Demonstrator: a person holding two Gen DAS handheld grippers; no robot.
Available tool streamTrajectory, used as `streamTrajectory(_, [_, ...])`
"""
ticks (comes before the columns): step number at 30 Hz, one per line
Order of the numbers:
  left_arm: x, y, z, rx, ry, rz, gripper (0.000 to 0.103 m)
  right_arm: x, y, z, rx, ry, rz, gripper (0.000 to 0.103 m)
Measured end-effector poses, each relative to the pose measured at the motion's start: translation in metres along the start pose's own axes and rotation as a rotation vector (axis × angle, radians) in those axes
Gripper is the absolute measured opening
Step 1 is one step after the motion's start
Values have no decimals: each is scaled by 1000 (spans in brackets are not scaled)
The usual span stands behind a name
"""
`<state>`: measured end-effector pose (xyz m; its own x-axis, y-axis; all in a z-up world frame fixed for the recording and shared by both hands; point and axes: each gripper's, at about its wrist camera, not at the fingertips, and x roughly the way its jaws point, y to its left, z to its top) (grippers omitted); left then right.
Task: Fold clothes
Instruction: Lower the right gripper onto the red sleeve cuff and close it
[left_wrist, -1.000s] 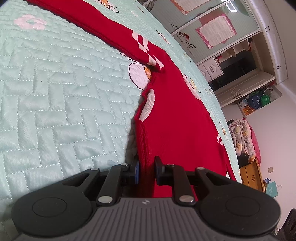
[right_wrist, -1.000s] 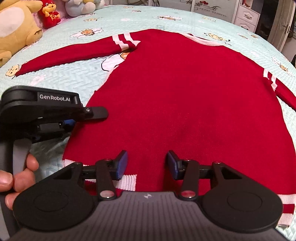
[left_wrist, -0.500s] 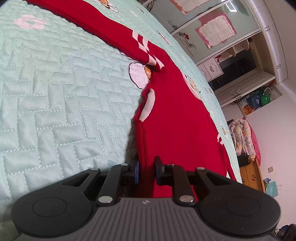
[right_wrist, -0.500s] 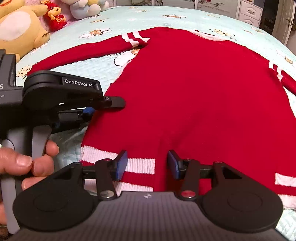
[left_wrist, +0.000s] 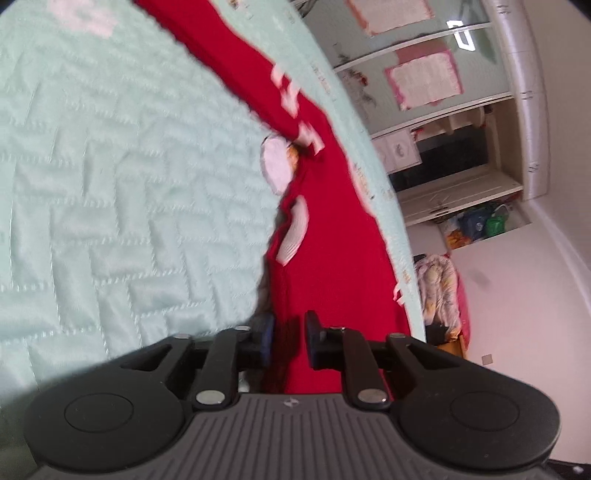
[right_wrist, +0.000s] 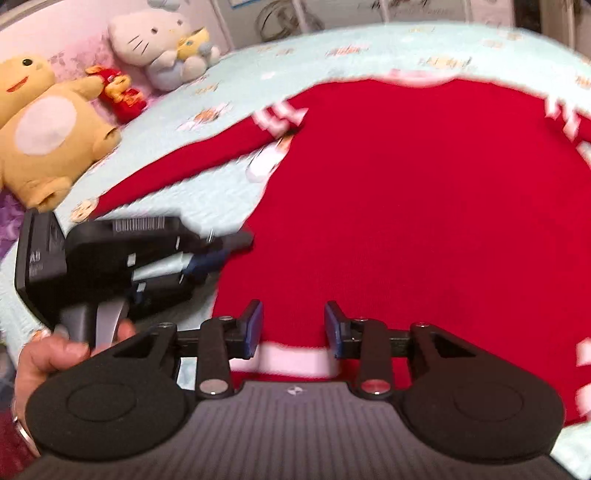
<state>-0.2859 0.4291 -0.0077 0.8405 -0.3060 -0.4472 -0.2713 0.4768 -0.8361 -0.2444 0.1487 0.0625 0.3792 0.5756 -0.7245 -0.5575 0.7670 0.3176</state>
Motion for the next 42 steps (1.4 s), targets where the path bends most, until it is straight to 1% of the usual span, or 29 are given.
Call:
streamTrajectory(1, [-1, 1, 1, -6, -2, -11, 30, 7, 0, -6, 6, 29, 17, 37])
streamTrajectory(2, [-1, 2, 2, -12, -4, -21, 30, 15, 0, -13, 11, 58, 33, 37])
streamTrajectory(3, [-1, 2, 2, -10, -4, -23, 30, 13, 4, -18, -14, 28, 26, 37])
streamTrajectory(5, [3, -1, -1, 11, -8, -9, 30, 12, 11, -19, -78, 28, 20, 37])
streamTrajectory(6, [3, -2, -2, 26, -11, -5, 28, 11, 13, -18, -91, 34, 31, 38])
streamTrajectory(7, [4, -5, -3, 46, -12, -2, 23, 10, 11, -15, -79, 39, 56, 38])
streamTrajectory(8, [5, -7, -4, 70, -11, 6, 21, 9, 8, -12, -65, 44, 82, 38])
streamTrajectory(9, [6, -8, -6, 89, -10, 17, 14, 8, 6, -10, -57, 42, 93, 38])
streamTrajectory(11, [9, -9, -8, 114, -12, 42, 12, 6, 0, -4, -41, 38, 112, 38])
streamTrajectory(15, [10, -6, -8, 100, -14, 41, 12, 1, -6, 3, -45, 21, 70, 38])
streamTrajectory(18, [10, -1, -7, 64, -20, 31, 14, -6, -9, 17, -67, -29, 18, 38])
streamTrajectory(21, [8, 3, -7, 30, -29, 22, 15, -13, 2, 37, -176, -92, -44, 38])
streamTrajectory(24, [6, 10, -5, -28, -42, -6, 15, -15, 23, 61, -327, -152, -69, 38])
streamTrajectory(26, [4, 17, -4, -85, -50, -35, 15, -8, 45, 79, -437, -181, -63, 39])
streamTrajectory(28, [3, 22, -3, -128, -52, -59, 15, 1, 70, 95, -551, -212, -54, 42])
streamTrajectory(29, [2, 23, -3, -143, -55, -67, 15, 6, 83, 101, -606, -227, -46, 45])
streamTrajectory(32, [-1, 25, -5, -175, -76, -79, 15, 24, 127, 112, -799, -264, -7, 46])
streamTrajectory(34, [-3, 27, -6, -193, -91, -87, 14, 40, 156, 116, -933, -279, 20, 47])
streamTrajectory(38, [-6, 33, -7, -250, -106, -119, 14, 79, 212, 118, -1152, -260, 72, 49])
streamTrajectory(39, [-6, 35, -7, -270, -111, -131, 14, 89, 222, 117, -1189, -254, 81, 49])
streamTrajectory(42, [-10, 44, -9, -345, -131, -186, 16, 122, 247, 117, -1246, -218, 102, 48])
